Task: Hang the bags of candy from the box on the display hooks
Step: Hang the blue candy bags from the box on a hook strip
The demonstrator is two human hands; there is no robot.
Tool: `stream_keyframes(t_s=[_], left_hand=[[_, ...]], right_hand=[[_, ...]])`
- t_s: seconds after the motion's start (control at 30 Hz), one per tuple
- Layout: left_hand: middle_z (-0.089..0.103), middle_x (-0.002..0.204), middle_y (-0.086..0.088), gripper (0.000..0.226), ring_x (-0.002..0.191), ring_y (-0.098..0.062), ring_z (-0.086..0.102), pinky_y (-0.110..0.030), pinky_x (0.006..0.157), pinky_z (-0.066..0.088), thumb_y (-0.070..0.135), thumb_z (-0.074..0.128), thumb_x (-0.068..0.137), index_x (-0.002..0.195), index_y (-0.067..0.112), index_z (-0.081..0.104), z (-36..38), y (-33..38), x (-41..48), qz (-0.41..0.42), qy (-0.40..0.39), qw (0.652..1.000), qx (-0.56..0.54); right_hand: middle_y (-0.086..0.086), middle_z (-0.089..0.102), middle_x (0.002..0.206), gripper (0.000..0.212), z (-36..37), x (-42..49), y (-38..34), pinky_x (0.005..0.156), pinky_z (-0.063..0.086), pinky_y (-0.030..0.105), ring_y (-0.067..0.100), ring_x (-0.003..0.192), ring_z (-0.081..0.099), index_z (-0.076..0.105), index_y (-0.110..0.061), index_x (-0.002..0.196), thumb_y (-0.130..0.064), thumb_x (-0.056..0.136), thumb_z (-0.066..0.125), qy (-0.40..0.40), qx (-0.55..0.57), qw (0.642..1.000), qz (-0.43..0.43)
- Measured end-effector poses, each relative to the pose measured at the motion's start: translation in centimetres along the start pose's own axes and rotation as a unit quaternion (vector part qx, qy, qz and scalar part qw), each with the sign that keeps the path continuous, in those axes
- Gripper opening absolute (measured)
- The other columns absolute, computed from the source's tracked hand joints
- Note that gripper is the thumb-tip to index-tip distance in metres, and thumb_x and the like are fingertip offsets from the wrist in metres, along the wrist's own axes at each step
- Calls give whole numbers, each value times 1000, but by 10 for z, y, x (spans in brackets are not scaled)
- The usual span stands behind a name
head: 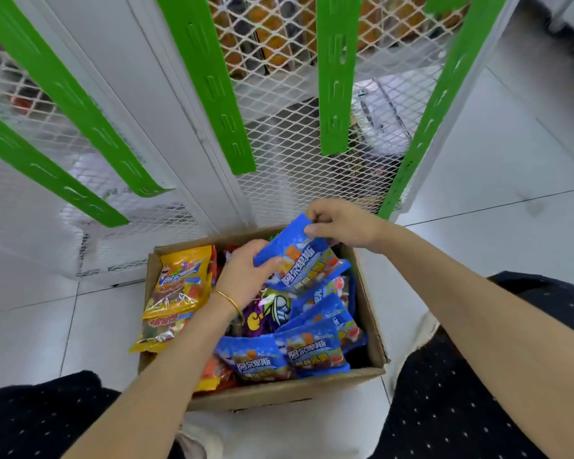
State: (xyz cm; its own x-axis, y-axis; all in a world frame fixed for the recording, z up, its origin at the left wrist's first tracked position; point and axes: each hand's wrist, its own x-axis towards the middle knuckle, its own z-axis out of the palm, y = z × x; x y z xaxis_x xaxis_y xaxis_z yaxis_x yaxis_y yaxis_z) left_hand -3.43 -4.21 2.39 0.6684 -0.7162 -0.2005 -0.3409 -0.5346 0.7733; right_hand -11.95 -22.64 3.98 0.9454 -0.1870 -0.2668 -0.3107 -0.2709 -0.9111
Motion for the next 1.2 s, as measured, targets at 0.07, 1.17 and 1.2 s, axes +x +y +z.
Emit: stream_keyframes(t_s=[0.07,1.17,1.2], left_hand=[[51,64,5,13,53,2,47,-14,55,34,13,61,87,74,16,60,-6,9,5,0,17,999,-33],[58,115,-9,29,98,-12,52,-21,88,40,1,50,90,119,1,48,177,139,166,66,43,996,-45],[58,114,-7,28,99,-12,53,-21,89,41,2,51,90,118,3,48,181,135,167,72,57,995,-37]], right_hand=[[-1,40,58,26,-7,-3,-1,48,34,15,3,49,38,42,-15,72,-3,92,54,2,57,998,8],[5,62,67,15,-145,-22,153,61,49,26,13,58,57,61,-11,71,-5,85,63,361,247,894,99],[7,63,69,12,-143,-16,156,64,50,29,16,61,58,61,-10,74,-6,85,63,369,263,887,94]])
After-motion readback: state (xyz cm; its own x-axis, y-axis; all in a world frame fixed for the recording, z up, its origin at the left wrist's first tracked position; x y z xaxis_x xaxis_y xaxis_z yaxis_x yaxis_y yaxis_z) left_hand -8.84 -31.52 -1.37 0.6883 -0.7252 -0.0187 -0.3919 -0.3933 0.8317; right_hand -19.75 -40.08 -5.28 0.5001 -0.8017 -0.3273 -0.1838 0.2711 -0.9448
